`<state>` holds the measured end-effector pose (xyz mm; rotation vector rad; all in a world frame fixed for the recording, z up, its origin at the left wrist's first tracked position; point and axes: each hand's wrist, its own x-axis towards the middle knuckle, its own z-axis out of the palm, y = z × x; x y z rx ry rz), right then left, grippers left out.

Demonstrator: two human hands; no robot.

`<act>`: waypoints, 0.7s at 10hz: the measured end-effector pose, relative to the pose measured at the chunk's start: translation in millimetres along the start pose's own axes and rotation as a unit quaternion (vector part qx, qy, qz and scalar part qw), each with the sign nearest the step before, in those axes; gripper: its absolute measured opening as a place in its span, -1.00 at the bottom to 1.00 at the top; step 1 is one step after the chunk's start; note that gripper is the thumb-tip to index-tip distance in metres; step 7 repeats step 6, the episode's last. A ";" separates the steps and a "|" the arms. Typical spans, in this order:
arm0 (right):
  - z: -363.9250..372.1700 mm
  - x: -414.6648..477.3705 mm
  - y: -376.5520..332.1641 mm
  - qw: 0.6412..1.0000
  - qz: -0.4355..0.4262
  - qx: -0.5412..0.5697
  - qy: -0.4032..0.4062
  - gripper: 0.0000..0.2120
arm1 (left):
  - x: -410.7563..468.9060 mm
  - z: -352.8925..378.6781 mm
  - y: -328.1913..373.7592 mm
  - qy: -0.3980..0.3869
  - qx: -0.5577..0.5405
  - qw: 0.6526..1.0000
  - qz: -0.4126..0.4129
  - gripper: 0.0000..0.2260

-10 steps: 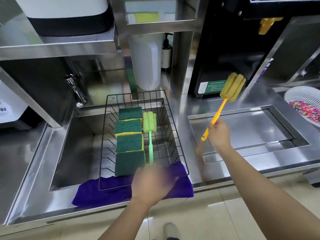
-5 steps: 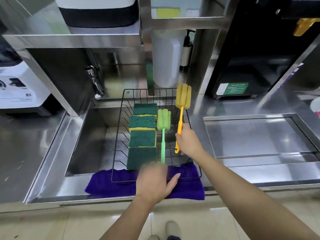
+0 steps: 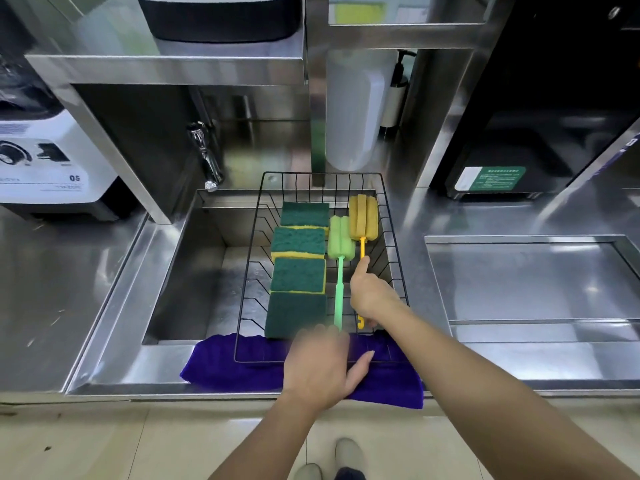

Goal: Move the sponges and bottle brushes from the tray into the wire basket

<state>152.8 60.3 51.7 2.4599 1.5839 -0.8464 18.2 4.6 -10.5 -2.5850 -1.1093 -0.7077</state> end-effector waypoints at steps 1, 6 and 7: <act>6.7 4.3 -1.9 1.000 0.020 -0.017 0.004 -0.18 | 0.6 -0.3 -0.1 0.000 -0.001 1.000 0.000 -0.56; -46.0 -14.7 5.1 0.994 -0.037 0.085 0.059 -0.62 | -1.8 -10.3 2.1 -0.058 -0.055 0.997 -0.023 -0.55; -46.0 -14.7 5.1 0.994 -0.037 0.085 0.059 -0.62 | -1.8 -10.3 2.1 -0.058 -0.055 0.997 -0.023 -0.55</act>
